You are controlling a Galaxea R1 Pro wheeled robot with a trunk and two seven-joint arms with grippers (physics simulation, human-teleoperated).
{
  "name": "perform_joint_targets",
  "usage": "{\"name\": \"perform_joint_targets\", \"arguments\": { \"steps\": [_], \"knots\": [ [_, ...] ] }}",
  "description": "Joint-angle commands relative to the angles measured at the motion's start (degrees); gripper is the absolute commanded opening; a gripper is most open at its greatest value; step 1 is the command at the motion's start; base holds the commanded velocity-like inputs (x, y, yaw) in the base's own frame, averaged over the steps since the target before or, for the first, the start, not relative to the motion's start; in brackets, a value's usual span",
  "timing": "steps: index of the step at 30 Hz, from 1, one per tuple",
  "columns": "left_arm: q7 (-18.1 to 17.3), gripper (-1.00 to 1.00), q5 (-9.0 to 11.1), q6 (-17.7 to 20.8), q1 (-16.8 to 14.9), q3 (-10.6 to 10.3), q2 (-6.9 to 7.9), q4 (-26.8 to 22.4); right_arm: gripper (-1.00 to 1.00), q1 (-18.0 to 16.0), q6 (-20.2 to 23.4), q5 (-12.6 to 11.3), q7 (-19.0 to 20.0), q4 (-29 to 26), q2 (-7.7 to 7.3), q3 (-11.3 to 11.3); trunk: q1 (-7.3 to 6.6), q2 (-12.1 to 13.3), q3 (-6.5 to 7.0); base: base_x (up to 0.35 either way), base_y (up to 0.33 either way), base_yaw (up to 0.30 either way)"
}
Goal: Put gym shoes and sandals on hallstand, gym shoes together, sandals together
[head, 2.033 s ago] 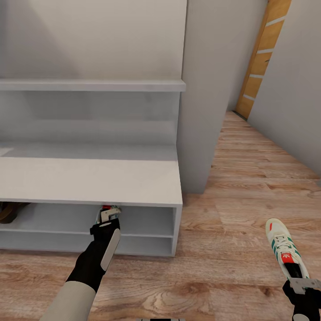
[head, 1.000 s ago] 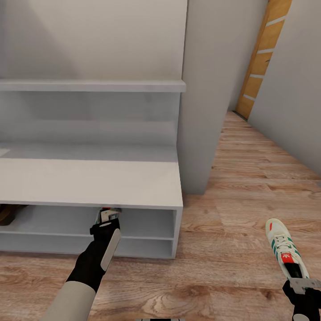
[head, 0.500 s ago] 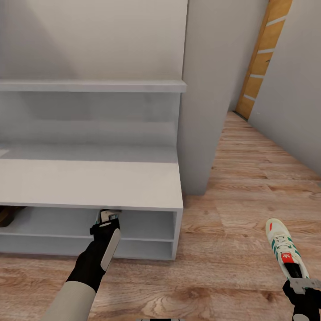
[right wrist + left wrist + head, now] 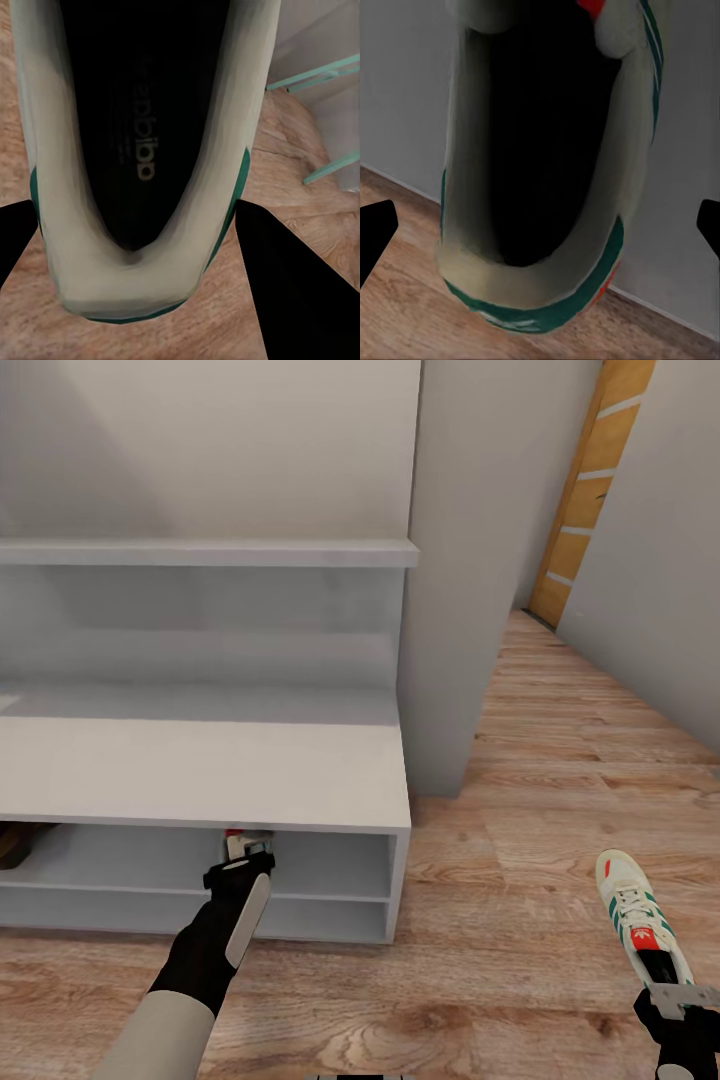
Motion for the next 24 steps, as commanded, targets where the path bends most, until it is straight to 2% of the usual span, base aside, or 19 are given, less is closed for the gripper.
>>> {"name": "perform_joint_targets", "arguments": {
  "steps": [1,18,24],
  "knots": [
    [0.00,1.00,0.00,0.00,-0.01,0.00,0.00,0.00,-1.00,0.00,-0.04,-0.05,-0.03,0.00,0.00,0.02,0.00,0.00,0.00,0.000,0.000,0.000],
    [0.00,1.00,0.00,0.00,-0.01,0.00,0.00,0.00,-1.00,0.00,-0.04,-0.05,-0.04,0.00,0.00,-0.01,0.00,0.00,0.00,-0.001,0.000,0.000],
    [0.00,1.00,0.00,0.00,0.00,0.01,0.00,0.07,-1.00,0.00,-0.04,-0.05,-0.04,0.00,0.00,0.00,0.00,0.00,0.00,-0.143,0.000,0.000]
  ]
}}
